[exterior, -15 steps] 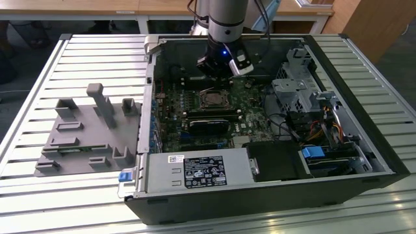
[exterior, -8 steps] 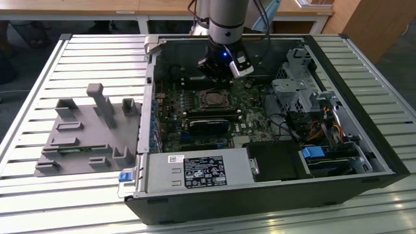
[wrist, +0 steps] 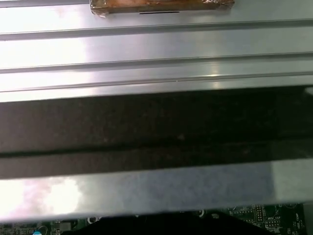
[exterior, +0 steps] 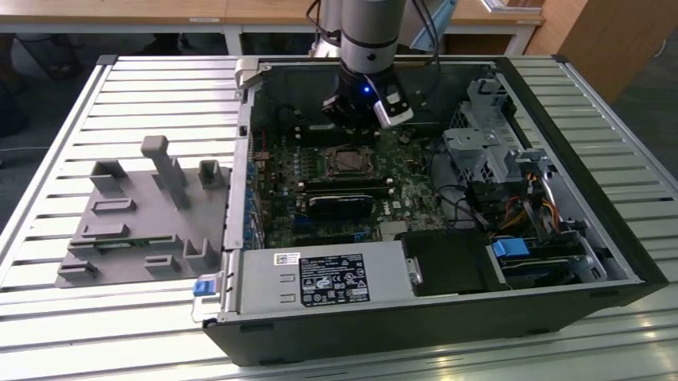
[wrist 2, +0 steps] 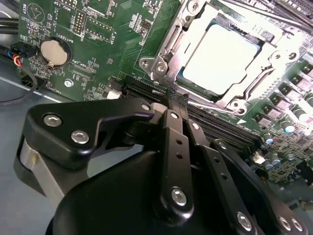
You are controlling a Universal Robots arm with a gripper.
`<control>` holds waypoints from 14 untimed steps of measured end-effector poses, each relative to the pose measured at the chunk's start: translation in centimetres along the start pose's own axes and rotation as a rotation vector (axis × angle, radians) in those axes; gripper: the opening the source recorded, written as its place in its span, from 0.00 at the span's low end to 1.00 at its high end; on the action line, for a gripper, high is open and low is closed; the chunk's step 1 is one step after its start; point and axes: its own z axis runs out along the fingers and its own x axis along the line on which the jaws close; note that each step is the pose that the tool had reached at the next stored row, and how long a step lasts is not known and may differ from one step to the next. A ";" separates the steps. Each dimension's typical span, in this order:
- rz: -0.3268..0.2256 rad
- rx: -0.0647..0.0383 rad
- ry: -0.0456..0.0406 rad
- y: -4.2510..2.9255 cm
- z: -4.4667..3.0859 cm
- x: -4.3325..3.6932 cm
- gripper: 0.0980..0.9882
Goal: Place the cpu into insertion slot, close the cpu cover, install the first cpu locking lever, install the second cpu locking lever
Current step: 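Install the first cpu locking lever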
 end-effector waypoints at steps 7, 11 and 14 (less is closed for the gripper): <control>0.000 0.015 -0.0012 -0.06 0.49 0.00 0.01; -0.001 0.027 -0.0020 -0.08 0.63 0.01 0.01; -0.001 0.032 -0.0024 -0.09 0.69 0.01 0.01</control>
